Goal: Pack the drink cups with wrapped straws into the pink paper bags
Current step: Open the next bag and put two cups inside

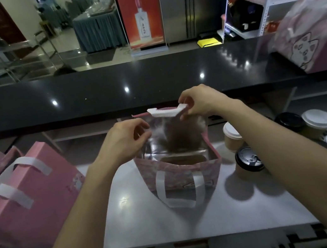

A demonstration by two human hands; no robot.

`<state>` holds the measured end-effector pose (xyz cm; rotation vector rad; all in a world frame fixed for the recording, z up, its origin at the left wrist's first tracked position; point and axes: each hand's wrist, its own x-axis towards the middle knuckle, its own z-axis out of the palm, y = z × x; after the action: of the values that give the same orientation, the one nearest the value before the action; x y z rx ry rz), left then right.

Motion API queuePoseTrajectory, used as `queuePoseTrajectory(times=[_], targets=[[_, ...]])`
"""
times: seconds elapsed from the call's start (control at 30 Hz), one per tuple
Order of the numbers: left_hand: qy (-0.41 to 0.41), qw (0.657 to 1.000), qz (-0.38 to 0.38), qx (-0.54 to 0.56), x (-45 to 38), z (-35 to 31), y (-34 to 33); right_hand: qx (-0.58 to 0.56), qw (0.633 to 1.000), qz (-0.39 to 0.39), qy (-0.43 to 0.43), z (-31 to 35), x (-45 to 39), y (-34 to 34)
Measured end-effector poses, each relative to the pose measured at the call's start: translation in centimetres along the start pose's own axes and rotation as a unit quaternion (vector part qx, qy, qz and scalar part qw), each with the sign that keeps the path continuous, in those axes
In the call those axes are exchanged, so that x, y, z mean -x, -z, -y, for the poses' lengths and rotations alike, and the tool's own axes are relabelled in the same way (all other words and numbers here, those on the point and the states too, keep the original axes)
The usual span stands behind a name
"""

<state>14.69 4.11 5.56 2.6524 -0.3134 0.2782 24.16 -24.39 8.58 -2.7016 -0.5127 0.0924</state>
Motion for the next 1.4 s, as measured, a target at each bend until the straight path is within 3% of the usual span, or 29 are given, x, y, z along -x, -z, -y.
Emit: queuePoseTrajectory(times=[0.1, 0.2, 0.27, 0.33, 0.47, 0.53, 0.7, 0.83, 1.0, 1.17, 1.23, 1.4], targets=[[-0.001, 1.0, 0.008, -0.008, -1.1, -0.8, -0.9, -0.041, 0.999, -0.004, 0.01, -1.5, 0.7, 0.5], [-0.003, 1.0, 0.007, -0.012, -1.9, -1.2, -1.5, -0.112, 0.99, -0.089, 0.007, -4.1, 1.5, 0.4], [-0.004, 1.0, 0.007, -0.011, -2.4, -1.5, -1.7, -0.101, 0.986, -0.128, -0.033, -6.2, 2.1, -0.3], [-0.003, 1.0, 0.008, -0.009, -2.8, -1.8, -2.1, -0.042, 0.994, -0.072, -0.077, -8.5, 2.5, -1.5], [-0.002, 1.0, 0.008, -0.013, -3.4, -2.7, -2.8, 0.089, 0.971, 0.147, -0.165, -12.8, 3.6, -4.7], [0.004, 1.0, 0.007, -0.017, -3.3, -3.1, -2.9, 0.118, 0.964, 0.161, -0.177, -14.3, 4.0, -6.4], [0.028, 0.999, -0.005, -0.024, -2.6, -3.0, -2.7, 0.159, 0.971, 0.1, -0.15, -16.0, 2.5, -7.2], [0.033, 0.999, -0.01, -0.027, -2.3, -2.0, -2.3, 0.106, 0.978, 0.093, -0.155, -15.7, 1.4, -7.1], [0.023, 1.0, 0.005, -0.015, -3.7, -0.2, -1.5, 0.051, 0.981, -0.097, -0.163, -12.1, 1.4, -2.8], [-0.034, 0.999, 0.013, -0.015, -5.0, 1.6, 0.0, -0.016, 0.947, -0.28, -0.156, -4.7, 3.2, 4.1], [-0.069, 0.996, 0.014, -0.06, -5.5, 2.8, 0.6, -0.058, 0.947, -0.275, -0.155, -1.6, 4.5, 6.0], [-0.09, 0.985, 0.09, -0.114, -5.7, 5.4, 0.9, -0.137, 0.97, -0.167, -0.113, 4.8, 7.4, 6.4]])
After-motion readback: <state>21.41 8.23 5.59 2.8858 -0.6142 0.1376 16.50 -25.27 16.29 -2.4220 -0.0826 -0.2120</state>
